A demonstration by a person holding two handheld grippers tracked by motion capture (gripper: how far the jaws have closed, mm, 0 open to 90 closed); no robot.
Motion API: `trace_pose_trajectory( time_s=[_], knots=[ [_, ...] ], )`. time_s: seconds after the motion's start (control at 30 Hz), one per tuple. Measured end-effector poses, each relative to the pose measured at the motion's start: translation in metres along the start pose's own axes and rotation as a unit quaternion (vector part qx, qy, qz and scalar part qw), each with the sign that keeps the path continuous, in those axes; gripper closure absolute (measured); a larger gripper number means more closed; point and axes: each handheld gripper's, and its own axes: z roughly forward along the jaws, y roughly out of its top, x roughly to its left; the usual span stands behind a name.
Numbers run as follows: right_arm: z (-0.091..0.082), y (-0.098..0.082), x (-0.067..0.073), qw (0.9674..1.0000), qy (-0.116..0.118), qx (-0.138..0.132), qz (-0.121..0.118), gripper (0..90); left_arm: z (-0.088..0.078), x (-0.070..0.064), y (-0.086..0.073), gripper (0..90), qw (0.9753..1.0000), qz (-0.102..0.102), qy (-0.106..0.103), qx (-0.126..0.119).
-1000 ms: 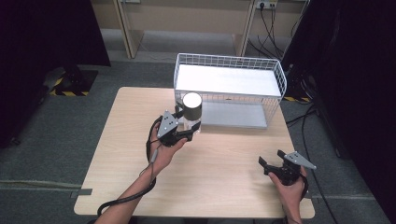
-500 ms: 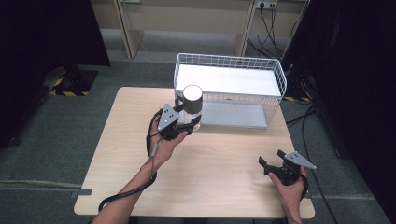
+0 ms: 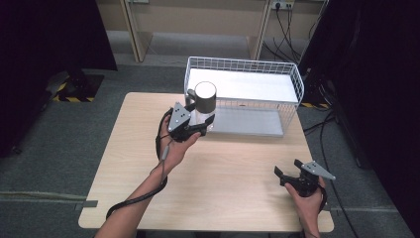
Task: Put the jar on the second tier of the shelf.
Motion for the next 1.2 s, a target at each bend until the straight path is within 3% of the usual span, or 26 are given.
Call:
trace_pose_trajectory(
  time_s=[0.57, 1.2],
  knots=[
    [0.000, 0.000, 0.000, 1.0000, 0.000, 0.000, 0.000, 4.8, 0.006, 0.008, 0.017, 30.5, 1.0000, -0.002, 0.007, 0.001],
    [0.000, 0.000, 0.000, 1.0000, 0.000, 0.000, 0.001, 4.8, 0.017, 0.023, 0.038, 30.5, 0.9994, -0.014, 0.030, -0.007]
  ],
)
